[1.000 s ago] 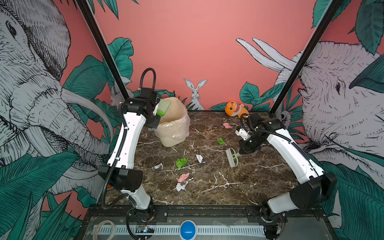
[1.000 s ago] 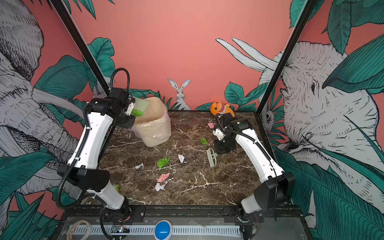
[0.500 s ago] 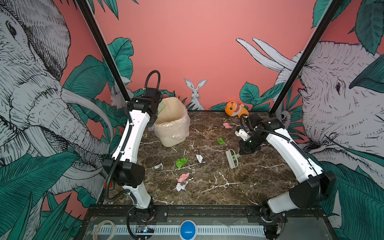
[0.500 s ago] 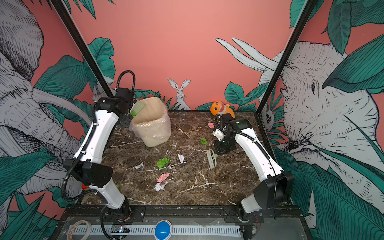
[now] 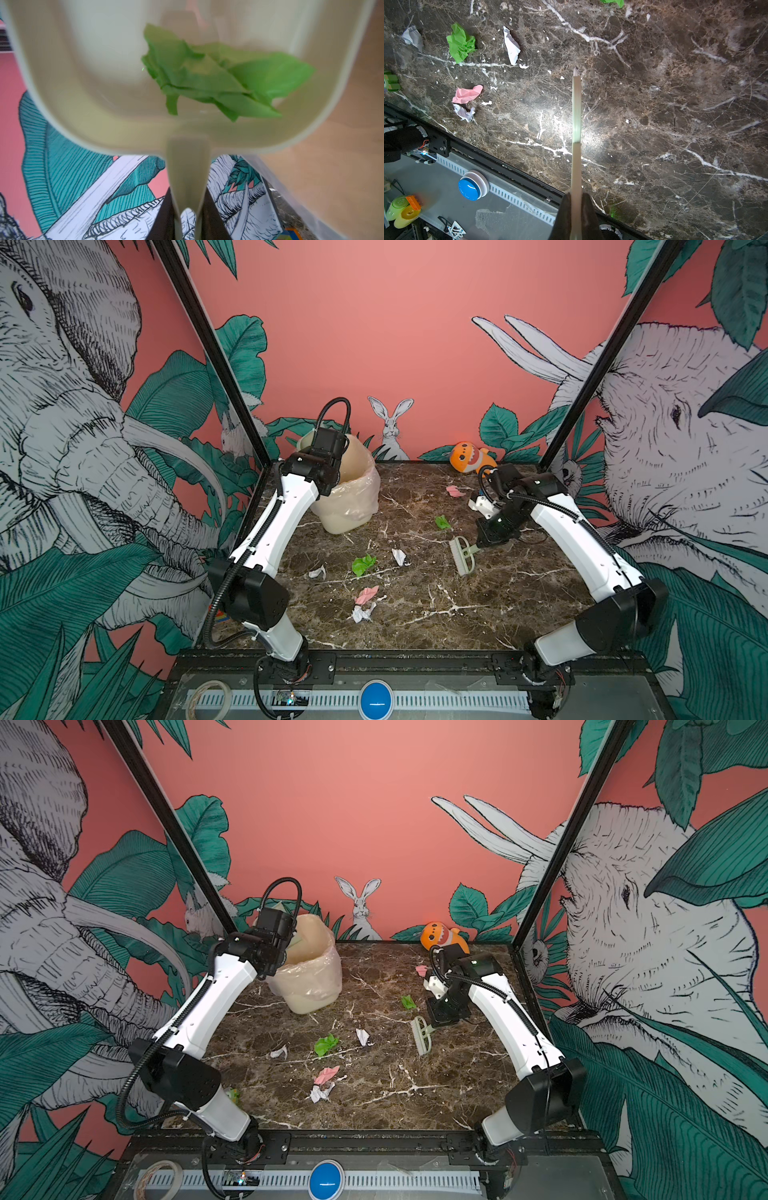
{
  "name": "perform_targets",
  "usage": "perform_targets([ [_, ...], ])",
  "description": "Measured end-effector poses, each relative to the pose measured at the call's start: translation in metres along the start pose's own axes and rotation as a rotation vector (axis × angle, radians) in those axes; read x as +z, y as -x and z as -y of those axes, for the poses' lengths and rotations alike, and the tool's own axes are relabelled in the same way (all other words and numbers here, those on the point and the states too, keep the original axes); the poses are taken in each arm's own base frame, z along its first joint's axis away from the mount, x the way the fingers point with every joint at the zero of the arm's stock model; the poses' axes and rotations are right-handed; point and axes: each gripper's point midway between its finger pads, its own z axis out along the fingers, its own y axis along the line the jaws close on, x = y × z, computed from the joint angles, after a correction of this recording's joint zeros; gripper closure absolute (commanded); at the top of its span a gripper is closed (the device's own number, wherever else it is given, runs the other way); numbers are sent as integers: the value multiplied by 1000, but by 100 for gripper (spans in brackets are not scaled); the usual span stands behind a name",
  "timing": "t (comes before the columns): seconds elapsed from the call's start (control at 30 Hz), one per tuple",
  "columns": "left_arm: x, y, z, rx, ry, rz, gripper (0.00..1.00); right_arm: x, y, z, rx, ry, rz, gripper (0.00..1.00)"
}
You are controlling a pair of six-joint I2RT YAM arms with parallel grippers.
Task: Sweep away the paper scraps from the table
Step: 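Tip the dustpan over the bin with the left gripper to empty it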
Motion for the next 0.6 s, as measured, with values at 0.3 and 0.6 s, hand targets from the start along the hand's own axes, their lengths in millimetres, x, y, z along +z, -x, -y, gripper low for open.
perform_targets([
  [0.3, -7, 0, -16, 116, 167, -3, 90, 0, 0, -1, -6, 8, 1, 100],
  [0.6, -12, 8, -17, 208, 246, 15, 90, 0, 0, -2, -6, 14, 1, 100],
])
